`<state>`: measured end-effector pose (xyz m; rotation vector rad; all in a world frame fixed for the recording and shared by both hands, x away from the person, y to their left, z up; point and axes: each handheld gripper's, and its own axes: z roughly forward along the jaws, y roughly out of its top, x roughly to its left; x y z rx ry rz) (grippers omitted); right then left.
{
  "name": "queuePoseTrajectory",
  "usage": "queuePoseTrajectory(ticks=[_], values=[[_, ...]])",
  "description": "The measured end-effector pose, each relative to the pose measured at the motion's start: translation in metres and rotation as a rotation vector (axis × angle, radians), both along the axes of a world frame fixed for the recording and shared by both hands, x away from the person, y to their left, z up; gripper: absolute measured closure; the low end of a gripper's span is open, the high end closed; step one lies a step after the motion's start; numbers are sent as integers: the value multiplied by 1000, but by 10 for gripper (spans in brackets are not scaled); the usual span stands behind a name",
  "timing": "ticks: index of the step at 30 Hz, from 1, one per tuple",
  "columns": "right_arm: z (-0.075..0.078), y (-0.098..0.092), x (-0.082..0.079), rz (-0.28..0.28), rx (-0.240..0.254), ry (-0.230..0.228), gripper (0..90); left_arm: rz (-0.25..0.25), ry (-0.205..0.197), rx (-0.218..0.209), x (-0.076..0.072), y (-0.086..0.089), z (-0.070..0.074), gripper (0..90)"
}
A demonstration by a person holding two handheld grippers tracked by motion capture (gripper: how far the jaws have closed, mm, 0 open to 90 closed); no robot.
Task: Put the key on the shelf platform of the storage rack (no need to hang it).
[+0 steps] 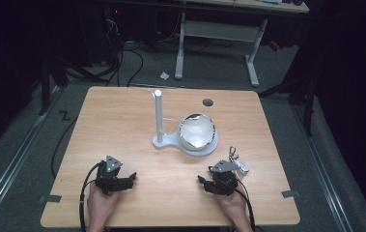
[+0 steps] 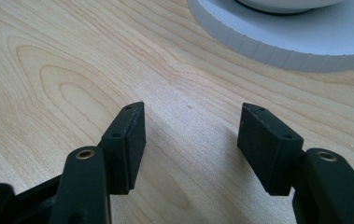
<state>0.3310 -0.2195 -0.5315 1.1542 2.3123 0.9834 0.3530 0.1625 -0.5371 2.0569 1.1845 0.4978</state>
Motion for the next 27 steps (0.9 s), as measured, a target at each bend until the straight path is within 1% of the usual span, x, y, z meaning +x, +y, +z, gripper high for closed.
queuePoseTrajectory(ticks=[13, 27], values=[[0, 0, 0, 2, -1, 4, 400, 0, 0, 0, 0, 0, 0, 171], [0, 0, 0, -1, -1, 3, 400, 0, 0, 0, 0, 0, 0, 171]])
